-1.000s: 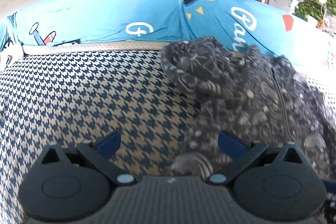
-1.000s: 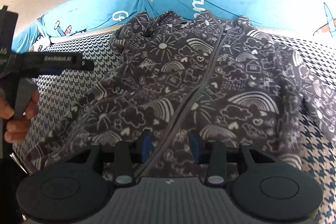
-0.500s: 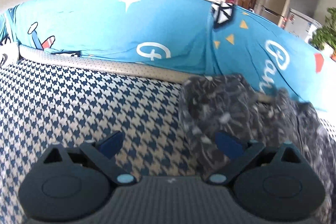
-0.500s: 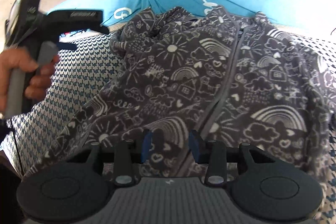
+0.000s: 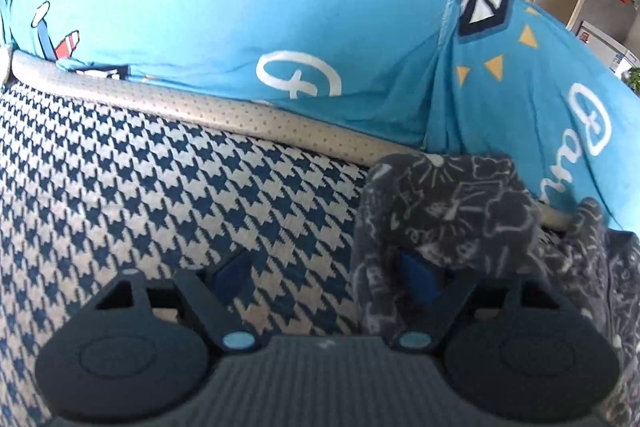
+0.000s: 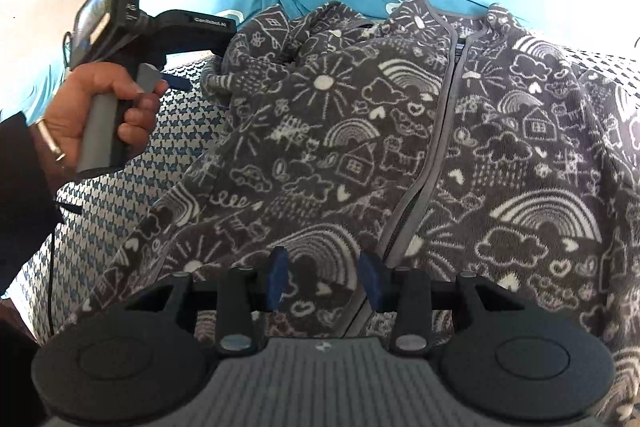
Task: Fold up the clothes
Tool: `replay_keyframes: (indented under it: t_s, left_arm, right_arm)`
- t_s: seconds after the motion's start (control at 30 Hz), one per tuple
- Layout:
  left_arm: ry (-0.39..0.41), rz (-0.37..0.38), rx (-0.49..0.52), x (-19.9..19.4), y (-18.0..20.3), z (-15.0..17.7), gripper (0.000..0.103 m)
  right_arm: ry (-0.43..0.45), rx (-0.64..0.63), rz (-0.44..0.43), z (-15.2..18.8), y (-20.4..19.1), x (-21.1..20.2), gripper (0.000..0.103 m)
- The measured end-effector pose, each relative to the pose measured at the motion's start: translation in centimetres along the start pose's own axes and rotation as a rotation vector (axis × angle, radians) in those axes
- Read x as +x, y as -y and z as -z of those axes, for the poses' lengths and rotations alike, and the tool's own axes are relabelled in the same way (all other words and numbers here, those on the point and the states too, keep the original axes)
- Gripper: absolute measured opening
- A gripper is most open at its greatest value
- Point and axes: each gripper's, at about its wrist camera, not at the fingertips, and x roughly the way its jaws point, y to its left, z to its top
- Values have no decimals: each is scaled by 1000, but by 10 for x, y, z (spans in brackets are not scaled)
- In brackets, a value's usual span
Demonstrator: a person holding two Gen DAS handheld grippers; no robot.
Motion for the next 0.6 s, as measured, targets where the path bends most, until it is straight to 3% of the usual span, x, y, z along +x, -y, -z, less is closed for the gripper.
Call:
replay_keyframes:
  t_s: [0.17, 0.3, 0.37, 0.47, 0.6]
  left_arm:
    - [13, -3, 16, 9, 3, -1, 55]
    - [18, 15, 32, 7, 10, -1, 20]
    - [46, -23, 59, 2, 17, 1, 15]
    - [159, -130, 122, -17, 28, 4, 12]
    - [266, -240, 61, -48, 17, 7, 12]
  right_arm:
    - [-1, -17, 11, 0, -2, 5, 40]
    - [-4, -25, 15, 0, -3, 9, 40]
    - [-4, -28, 17, 0, -4, 10, 40]
    - [-2, -38, 22, 1, -4, 11, 40]
    - [0, -50, 26, 2, -4, 12, 40]
